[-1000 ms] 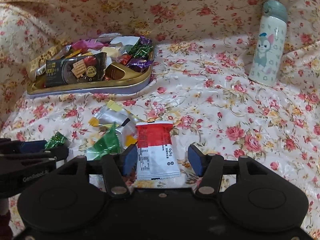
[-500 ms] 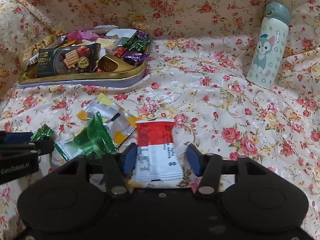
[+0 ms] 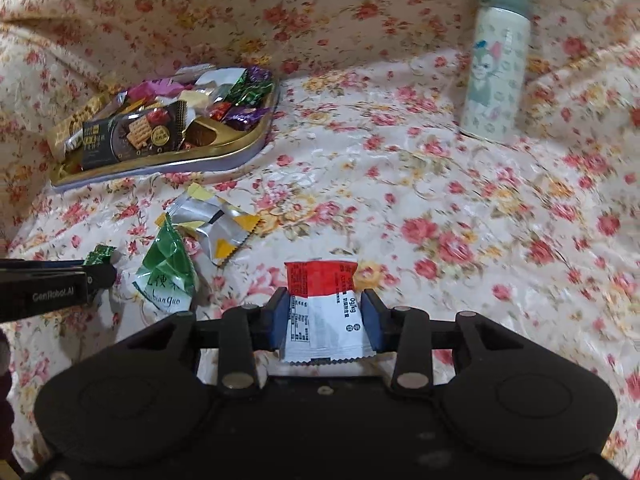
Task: Organize snacks
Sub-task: 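Carry the green candy and red-white packet over the gold tray with both tools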
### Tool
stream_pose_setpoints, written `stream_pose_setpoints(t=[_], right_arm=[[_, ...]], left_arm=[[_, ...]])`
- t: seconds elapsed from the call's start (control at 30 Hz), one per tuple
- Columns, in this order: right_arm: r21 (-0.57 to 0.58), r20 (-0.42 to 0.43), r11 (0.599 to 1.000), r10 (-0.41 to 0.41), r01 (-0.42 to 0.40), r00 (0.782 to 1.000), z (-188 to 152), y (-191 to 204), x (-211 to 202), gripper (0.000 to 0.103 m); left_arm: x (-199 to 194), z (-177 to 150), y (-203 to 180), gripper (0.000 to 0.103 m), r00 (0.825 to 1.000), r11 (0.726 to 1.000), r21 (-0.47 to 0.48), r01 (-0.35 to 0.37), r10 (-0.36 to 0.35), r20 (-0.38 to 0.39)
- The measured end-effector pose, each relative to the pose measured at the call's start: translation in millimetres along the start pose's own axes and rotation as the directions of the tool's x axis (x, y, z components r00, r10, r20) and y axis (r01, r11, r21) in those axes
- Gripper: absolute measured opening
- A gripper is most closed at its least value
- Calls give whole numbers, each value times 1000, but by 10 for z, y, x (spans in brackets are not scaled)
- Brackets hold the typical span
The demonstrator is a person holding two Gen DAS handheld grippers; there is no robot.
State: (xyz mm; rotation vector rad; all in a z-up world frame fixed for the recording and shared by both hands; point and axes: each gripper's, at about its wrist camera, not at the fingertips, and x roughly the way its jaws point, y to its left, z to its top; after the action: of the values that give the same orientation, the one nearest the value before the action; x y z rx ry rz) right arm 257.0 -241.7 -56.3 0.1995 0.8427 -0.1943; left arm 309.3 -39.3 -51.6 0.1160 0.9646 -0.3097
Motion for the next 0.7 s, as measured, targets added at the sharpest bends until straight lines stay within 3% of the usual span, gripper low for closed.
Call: stream_pose_setpoints(t=[0.33, 0.7], right_arm=[[75, 23, 996, 51, -53, 998, -137, -193, -346, 40], [75, 71, 991, 106, -111, 992, -430, -171, -911, 40]], left_arm=[[-172, -77, -110, 24, 999, 1000, -12, -11, 10, -35], [-758, -403, -240, 24, 999, 999, -34, 0, -2, -53]])
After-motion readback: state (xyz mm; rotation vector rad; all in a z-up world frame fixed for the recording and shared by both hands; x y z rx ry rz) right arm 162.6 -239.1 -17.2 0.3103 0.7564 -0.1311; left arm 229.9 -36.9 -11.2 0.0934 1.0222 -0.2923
